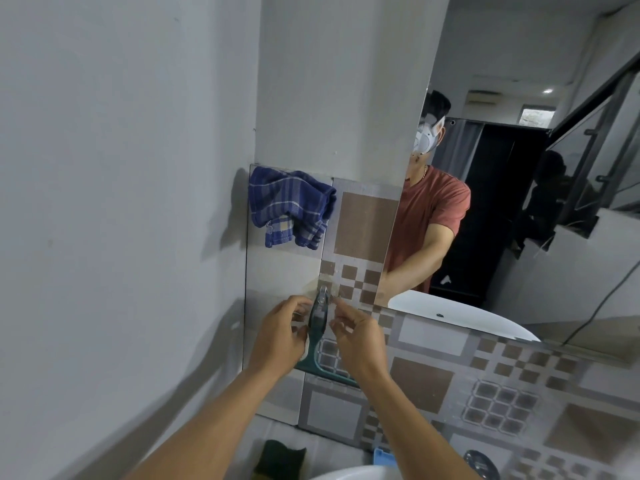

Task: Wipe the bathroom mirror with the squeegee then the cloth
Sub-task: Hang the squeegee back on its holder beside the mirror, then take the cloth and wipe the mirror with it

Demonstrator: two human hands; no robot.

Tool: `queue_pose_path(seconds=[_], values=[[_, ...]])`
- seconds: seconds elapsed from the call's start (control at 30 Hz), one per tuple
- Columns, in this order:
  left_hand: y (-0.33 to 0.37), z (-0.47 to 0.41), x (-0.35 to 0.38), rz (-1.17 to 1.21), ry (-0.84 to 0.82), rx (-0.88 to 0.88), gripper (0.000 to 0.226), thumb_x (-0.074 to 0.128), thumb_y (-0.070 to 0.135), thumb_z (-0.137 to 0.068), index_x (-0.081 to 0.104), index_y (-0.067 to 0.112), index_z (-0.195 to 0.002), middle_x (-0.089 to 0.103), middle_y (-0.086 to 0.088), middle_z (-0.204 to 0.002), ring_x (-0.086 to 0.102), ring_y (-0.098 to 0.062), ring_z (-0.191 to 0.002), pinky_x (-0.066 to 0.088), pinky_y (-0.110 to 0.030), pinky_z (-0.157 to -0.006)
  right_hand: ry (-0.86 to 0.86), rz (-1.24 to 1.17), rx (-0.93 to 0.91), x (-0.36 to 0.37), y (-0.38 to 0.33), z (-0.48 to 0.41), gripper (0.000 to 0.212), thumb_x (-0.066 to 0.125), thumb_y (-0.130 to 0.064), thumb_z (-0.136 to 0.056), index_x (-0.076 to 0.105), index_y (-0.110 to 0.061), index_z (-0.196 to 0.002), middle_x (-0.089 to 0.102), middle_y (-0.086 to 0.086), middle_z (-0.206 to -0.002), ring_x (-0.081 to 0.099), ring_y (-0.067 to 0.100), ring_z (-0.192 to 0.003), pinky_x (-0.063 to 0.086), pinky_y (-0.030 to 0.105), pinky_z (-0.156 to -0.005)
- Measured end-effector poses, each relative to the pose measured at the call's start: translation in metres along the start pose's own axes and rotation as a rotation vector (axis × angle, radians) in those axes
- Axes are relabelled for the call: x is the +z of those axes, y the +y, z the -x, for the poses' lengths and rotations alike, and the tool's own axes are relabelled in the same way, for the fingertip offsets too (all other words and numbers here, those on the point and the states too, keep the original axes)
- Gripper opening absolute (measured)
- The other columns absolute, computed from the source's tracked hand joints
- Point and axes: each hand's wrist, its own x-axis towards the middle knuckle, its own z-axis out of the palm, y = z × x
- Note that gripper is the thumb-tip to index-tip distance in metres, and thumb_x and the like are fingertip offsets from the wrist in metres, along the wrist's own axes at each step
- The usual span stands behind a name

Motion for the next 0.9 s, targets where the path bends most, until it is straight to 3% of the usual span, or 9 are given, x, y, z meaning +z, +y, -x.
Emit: queue_pose_path(seconds=[0.07,0.17,0.23,0.3,0.43,0.53,0.7,0.8,0.9], values=[[0.013,0.001,-0.016,-0.082,0.047,0.094,0.032,0.071,0.010,-0.087,0.061,0.024,-0.114,0.068,0.010,-0.105,0.064,-0.007,-0.092,0.060,-0.028,-0.076,0.062,0.114,-0.075,-0.011,-0.011,0.002,0.038,0.060,-0.010,-0.099,0.063,-0.020,-0.135,0.069,-0.003,-0.122,0.063,-0.005,-0.084,0.050,0.005,-0.068],[0.050,0.001,-0.045,-0.235,0.182,0.376,0.019,0.064,0.014,-0.089,0.063,0.019,-0.108,0.069,0.005,-0.094,0.063,-0.010,-0.078,0.054,-0.019,-0.064,0.161,0.278,-0.230,-0.024,-0.036,0.002,0.028,0.057,-0.024,-0.101,0.068,-0.022,-0.126,0.068,-0.005,-0.122,0.065,0.007,-0.097,0.056,0.022,-0.085],[0.076,-0.008,-0.064,-0.288,0.282,0.515,0.014,0.063,0.015,-0.089,0.065,0.016,-0.102,0.068,0.004,-0.087,0.059,-0.009,-0.074,0.051,-0.019,-0.061,0.218,0.314,-0.328,-0.031,-0.062,-0.001,0.024,0.054,-0.024,-0.100,0.070,-0.021,-0.116,0.068,-0.004,-0.113,0.064,0.014,-0.094,0.056,0.030,-0.082],[0.099,-0.025,-0.081,-0.332,0.362,0.557,0.012,0.061,0.015,-0.089,0.067,0.015,-0.099,0.067,0.003,-0.086,0.058,-0.011,-0.075,0.050,-0.020,-0.061,0.245,0.326,-0.409,-0.038,-0.091,-0.007,0.022,0.052,-0.020,-0.099,0.070,-0.019,-0.113,0.066,-0.004,-0.109,0.063,0.015,-0.093,0.052,0.029,-0.078],[0.122,-0.070,-0.113,-0.457,0.360,0.442,0.019,0.053,0.018,-0.096,0.064,0.015,-0.112,0.067,-0.002,-0.107,0.059,-0.023,-0.098,0.053,-0.033,-0.068,0.192,0.469,-0.526,-0.043,-0.141,-0.031,0.032,0.049,-0.026,-0.101,0.061,-0.018,-0.130,0.065,0.002,-0.122,0.060,0.020,-0.111,0.043,0.027,-0.083],[0.125,-0.098,-0.128,-0.560,0.301,0.350,0.027,0.045,0.021,-0.100,0.062,0.018,-0.121,0.063,-0.002,-0.123,0.052,-0.025,-0.113,0.053,-0.039,-0.076,0.123,0.500,-0.479,-0.041,-0.164,-0.050,0.040,0.047,-0.030,-0.103,0.053,-0.018,-0.141,0.058,0.005,-0.137,0.056,0.024,-0.121,0.042,0.030,-0.094],[0.126,-0.125,-0.135,-0.697,0.155,0.216,0.033,0.043,0.017,-0.101,0.058,0.020,-0.130,0.054,-0.002,-0.135,0.047,-0.027,-0.120,0.050,-0.040,-0.089,0.119,0.545,-0.411,-0.035,-0.181,-0.074,0.032,0.044,-0.030,-0.105,0.062,-0.015,-0.126,0.063,0.007,-0.120,0.062,0.027,-0.101,0.051,0.037,-0.085],[0.127,-0.130,-0.137,-0.778,0.159,0.202,0.033,0.046,0.009,-0.095,0.059,0.018,-0.124,0.055,-0.005,-0.131,0.048,-0.029,-0.116,0.049,-0.042,-0.091,0.141,0.555,-0.394,-0.032,-0.183,-0.085,0.028,0.047,-0.025,-0.102,0.071,-0.012,-0.099,0.068,0.009,-0.103,0.063,0.025,-0.083,0.056,0.040,-0.076],[0.129,-0.134,-0.142,-0.852,0.152,0.191,0.037,0.052,0.004,-0.091,0.056,0.017,-0.125,0.058,-0.007,-0.128,0.052,-0.030,-0.114,0.049,-0.041,-0.091,0.101,0.522,-0.383,-0.031,-0.187,-0.090,0.024,0.052,-0.015,-0.098,0.074,-0.008,-0.091,0.069,0.009,-0.090,0.061,0.022,-0.073,0.055,0.035,-0.066]])
